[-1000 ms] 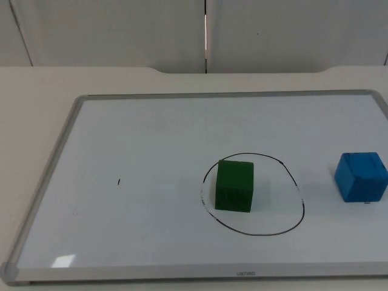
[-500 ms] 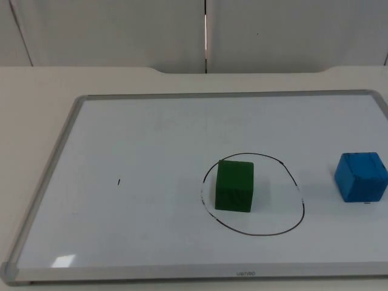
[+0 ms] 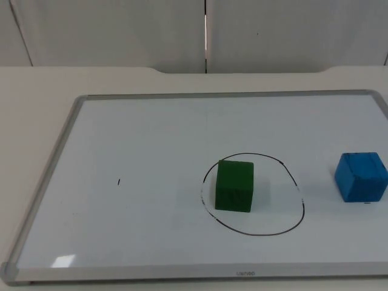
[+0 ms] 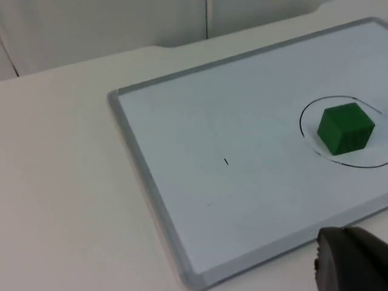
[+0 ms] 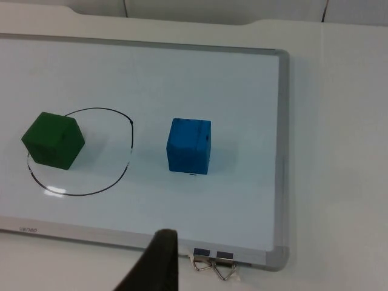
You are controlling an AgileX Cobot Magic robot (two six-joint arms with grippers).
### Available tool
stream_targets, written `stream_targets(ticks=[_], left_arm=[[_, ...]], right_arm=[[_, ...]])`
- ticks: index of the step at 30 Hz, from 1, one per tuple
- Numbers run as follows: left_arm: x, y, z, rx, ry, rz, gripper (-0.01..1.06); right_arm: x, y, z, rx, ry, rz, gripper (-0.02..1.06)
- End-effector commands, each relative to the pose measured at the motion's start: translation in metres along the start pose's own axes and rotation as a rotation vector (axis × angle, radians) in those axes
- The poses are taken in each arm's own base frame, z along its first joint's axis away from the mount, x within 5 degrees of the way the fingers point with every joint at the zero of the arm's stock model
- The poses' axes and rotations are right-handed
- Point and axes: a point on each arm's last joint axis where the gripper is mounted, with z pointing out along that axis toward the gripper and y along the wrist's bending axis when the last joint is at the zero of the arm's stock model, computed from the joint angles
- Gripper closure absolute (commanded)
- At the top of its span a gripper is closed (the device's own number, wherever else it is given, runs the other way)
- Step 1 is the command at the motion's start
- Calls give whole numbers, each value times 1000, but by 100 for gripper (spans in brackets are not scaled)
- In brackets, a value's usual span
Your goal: Push the two cubes into the marked area.
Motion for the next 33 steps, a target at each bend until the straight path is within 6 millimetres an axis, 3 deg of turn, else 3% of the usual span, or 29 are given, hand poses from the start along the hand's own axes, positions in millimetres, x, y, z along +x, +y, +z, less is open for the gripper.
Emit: stream_targets(ticks=[1, 5, 16, 22, 25, 33], left_arm=[[4, 1, 5, -13, 10, -5, 105], [14, 1, 20, -4, 44, -29, 105], [13, 3, 20, -27, 41, -23, 105], [13, 5, 19, -54, 43, -16, 105], [13, 6, 19, -59, 43, -25, 105], [13, 6, 19, -59, 43, -25, 105]], right_arm=[[1, 0, 1, 5, -5, -3, -1], [1, 0, 1, 6, -5, 1, -1], [1, 0, 1, 6, -5, 9, 0], [0, -1, 2, 11, -3, 35, 12], [-7, -1, 15, 11, 91, 37, 24], [-42, -3, 53, 19, 265, 90, 25]])
